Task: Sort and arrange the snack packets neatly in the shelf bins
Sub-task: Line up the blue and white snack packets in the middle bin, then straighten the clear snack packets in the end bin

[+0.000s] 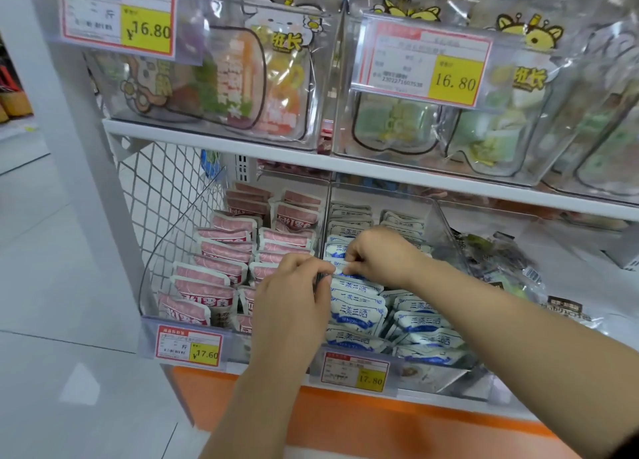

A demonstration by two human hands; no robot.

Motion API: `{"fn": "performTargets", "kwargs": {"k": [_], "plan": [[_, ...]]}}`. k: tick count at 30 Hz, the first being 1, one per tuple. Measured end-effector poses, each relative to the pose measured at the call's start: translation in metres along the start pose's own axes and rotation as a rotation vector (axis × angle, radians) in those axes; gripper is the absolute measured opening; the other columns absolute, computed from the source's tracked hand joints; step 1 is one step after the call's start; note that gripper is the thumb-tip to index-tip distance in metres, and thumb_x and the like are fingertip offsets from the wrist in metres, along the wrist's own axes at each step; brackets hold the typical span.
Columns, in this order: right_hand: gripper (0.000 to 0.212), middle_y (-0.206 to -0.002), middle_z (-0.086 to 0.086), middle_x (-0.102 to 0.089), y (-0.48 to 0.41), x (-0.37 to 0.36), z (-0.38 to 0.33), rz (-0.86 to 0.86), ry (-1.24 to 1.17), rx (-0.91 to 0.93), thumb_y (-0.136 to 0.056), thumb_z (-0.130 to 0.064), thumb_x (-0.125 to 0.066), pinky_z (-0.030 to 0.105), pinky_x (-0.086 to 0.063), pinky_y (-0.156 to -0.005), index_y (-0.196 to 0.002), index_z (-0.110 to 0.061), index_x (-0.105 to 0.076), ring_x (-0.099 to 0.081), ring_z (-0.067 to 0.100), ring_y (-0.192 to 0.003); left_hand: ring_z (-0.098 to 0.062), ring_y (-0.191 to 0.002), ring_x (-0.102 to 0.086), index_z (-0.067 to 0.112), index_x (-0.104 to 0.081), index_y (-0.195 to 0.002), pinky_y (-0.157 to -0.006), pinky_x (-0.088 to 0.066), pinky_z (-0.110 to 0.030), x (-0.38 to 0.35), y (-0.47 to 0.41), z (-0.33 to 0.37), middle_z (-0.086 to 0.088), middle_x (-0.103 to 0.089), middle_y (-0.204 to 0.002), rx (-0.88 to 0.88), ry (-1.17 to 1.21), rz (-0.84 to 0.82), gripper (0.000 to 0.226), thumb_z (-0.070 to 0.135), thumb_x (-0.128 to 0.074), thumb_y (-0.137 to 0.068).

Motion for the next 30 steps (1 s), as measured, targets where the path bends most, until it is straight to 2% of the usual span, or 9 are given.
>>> {"fn": "performTargets", "kwargs": {"k": [5,8,12,18,20,23,25,27,30], "plan": [[0.03,-0.059,0.004,-0.059,0.008,0.006,0.006,0.204,-0.187,-0.065,-0.09,-0.028,-0.06,0.021,-0.032,-0.051,-0.067,-0.008,-0.062,-0.049,0.014,-0.051,-0.011,-0.074,-0.057,0.031,-0.065,-0.098,-0.083,-0.048,-0.04,0.0,0.0,0.0,0.019,-0.047,-0.098,0.013,-0.008,0.007,0.015,0.025,-0.054,-0.091],[0.029,-0.07,0.008,-0.065,0.006,-0.014,0.003,0.14,-0.238,-0.055,-0.088,-0.029,-0.062,0.026,-0.043,-0.062,-0.072,-0.005,-0.065,-0.058,0.02,-0.064,-0.006,-0.07,-0.055,0.03,-0.066,-0.098,-0.084,-0.048,-0.04,0.0,0.001,0.001,0.017,-0.048,-0.098,0.007,-0.016,0.006,0.015,0.024,-0.054,-0.091],[0.025,-0.078,0.005,-0.065,-0.001,-0.017,0.004,0.066,-0.245,0.01,-0.088,-0.029,-0.063,0.031,-0.045,-0.066,-0.083,-0.006,-0.07,-0.058,0.022,-0.073,-0.009,-0.072,-0.056,0.029,-0.066,-0.097,-0.084,-0.048,-0.041,-0.001,-0.001,0.001,0.016,-0.047,-0.098,0.01,-0.019,0.007,0.015,0.022,-0.055,-0.091],[0.026,-0.109,-0.002,-0.055,0.003,-0.013,-0.013,-0.036,-0.004,0.115,-0.096,-0.039,-0.046,0.041,-0.051,-0.078,-0.111,-0.03,-0.064,-0.056,0.019,-0.098,-0.009,-0.073,-0.056,0.028,-0.067,-0.098,-0.084,-0.048,-0.043,0.0,-0.002,0.001,0.016,-0.046,-0.096,0.01,-0.028,0.021,0.015,0.02,-0.057,-0.089],[0.03,-0.122,-0.004,-0.05,0.014,-0.001,-0.008,0.025,-0.041,0.096,-0.096,-0.041,-0.044,0.04,-0.049,-0.082,-0.121,-0.034,-0.059,-0.053,0.015,-0.104,-0.01,-0.076,-0.056,0.027,-0.067,-0.1,-0.086,-0.048,-0.043,-0.001,-0.001,0.001,0.014,-0.049,-0.099,0.011,-0.022,0.018,0.016,0.021,-0.056,-0.09],[0.024,-0.108,-0.012,-0.058,0.045,0.022,-0.002,0.188,-0.217,0.038,-0.09,-0.04,-0.055,0.037,-0.05,-0.082,-0.109,-0.031,-0.067,-0.055,0.007,-0.089,-0.008,-0.076,-0.054,0.026,-0.067,-0.101,-0.087,-0.048,-0.044,0.0,0.0,0.002,0.014,-0.05,-0.103,-0.005,-0.025,0.022,0.016,0.022,-0.056,-0.09],[0.02,-0.093,-0.016,-0.062,0.065,0.016,-0.008,0.106,-0.247,0.028,-0.086,-0.042,-0.06,0.034,-0.05,-0.08,-0.098,-0.031,-0.071,-0.057,0.005,-0.085,-0.007,-0.077,-0.053,0.026,-0.067,-0.102,-0.087,-0.047,-0.044,0.001,0.0,0.001,0.013,-0.051,-0.105,-0.009,-0.03,0.019,0.016,0.023,-0.056,-0.09],[0.02,-0.095,-0.017,-0.064,0.078,0.001,-0.016,-0.003,-0.159,0.034,-0.088,-0.04,-0.058,0.032,-0.049,-0.083,-0.101,-0.031,-0.07,-0.057,0.008,-0.093,-0.008,-0.079,-0.053,0.027,-0.068,-0.102,-0.087,-0.047,-0.042,0.0,0.0,0.002,0.011,-0.052,-0.109,-0.011,-0.047,0.004,0.017,0.024,-0.055,-0.091],[0.019,-0.099,-0.012,-0.069,0.076,-0.014,-0.023,0.003,-0.166,0.027,-0.089,-0.019,-0.056,0.033,-0.05,-0.085,-0.097,-0.029,-0.07,-0.06,0.01,-0.093,-0.008,-0.077,-0.053,0.026,-0.07,-0.1,-0.086,-0.048,-0.042,-0.001,0.002,0.004,0.008,-0.053,-0.114,-0.035,-0.074,-0.016,0.018,0.023,-0.057,-0.09]]}}
Point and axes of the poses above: each hand's wrist, its own y-axis away from the middle knuckle, its own x-axis out of the back of the hand, z = x × y, the point moved 9 cm from there along -y, towards the middle knuckle
